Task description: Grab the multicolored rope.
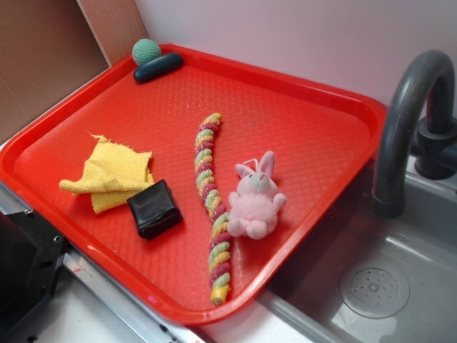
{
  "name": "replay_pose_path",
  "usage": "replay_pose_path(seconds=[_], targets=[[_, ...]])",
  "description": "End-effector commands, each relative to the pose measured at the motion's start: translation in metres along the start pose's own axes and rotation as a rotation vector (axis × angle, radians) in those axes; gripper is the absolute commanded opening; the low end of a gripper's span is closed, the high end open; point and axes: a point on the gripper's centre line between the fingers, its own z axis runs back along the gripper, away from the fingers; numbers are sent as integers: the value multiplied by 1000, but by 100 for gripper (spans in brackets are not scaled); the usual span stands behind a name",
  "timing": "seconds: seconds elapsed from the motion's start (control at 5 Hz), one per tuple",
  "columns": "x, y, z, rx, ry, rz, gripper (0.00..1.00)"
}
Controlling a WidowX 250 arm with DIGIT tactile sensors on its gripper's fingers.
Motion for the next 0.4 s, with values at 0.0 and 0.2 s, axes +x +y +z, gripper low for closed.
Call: replay_pose_path(seconds=[0.0,0.2], targets=[[0,0,0,0,0,0,100],[3,-8,-8,30,-34,247,100]])
